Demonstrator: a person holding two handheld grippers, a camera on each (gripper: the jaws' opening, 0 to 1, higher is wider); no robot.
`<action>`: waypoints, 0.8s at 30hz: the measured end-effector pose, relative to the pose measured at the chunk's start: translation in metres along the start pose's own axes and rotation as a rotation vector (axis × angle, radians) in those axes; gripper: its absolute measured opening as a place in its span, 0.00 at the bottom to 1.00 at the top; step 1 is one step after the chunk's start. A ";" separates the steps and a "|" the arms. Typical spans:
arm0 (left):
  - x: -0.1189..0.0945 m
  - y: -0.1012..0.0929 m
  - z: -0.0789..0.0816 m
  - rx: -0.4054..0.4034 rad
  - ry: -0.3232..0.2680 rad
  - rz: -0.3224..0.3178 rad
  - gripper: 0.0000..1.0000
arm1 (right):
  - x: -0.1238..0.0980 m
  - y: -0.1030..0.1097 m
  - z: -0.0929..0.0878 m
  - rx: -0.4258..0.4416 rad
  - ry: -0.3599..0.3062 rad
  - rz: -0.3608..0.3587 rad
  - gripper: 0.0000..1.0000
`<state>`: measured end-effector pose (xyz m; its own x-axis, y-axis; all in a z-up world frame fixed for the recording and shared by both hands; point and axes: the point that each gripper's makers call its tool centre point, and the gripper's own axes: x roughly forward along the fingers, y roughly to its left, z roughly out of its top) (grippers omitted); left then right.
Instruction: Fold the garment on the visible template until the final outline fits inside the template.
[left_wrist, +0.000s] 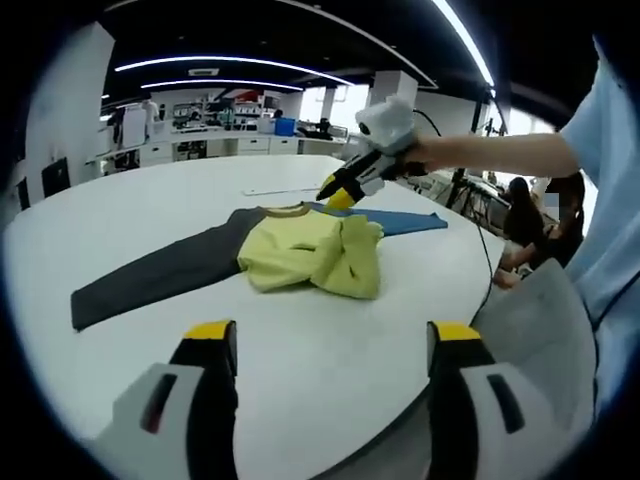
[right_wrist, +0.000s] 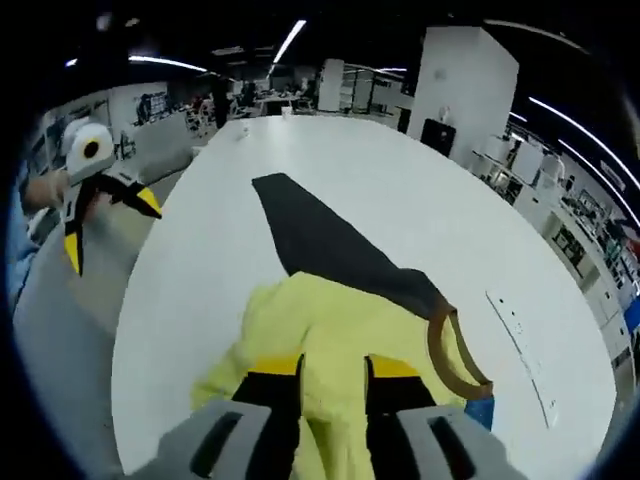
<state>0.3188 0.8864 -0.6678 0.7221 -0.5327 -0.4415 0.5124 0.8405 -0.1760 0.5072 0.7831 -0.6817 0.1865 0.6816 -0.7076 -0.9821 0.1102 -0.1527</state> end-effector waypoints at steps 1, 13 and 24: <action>0.000 0.000 0.000 -0.002 0.000 -0.002 0.75 | -0.005 0.004 0.001 -0.020 -0.005 0.011 0.29; -0.001 -0.002 0.001 -0.002 -0.003 -0.009 0.76 | -0.029 0.054 -0.003 -0.505 0.113 0.150 0.45; 0.000 -0.003 0.000 -0.005 0.003 -0.013 0.76 | -0.014 0.095 -0.030 -0.991 0.277 0.199 0.36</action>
<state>0.3171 0.8843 -0.6671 0.7142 -0.5432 -0.4415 0.5195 0.8340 -0.1857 0.4124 0.7619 -0.7068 0.1464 0.4194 -0.8959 -0.5579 -0.7129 -0.4249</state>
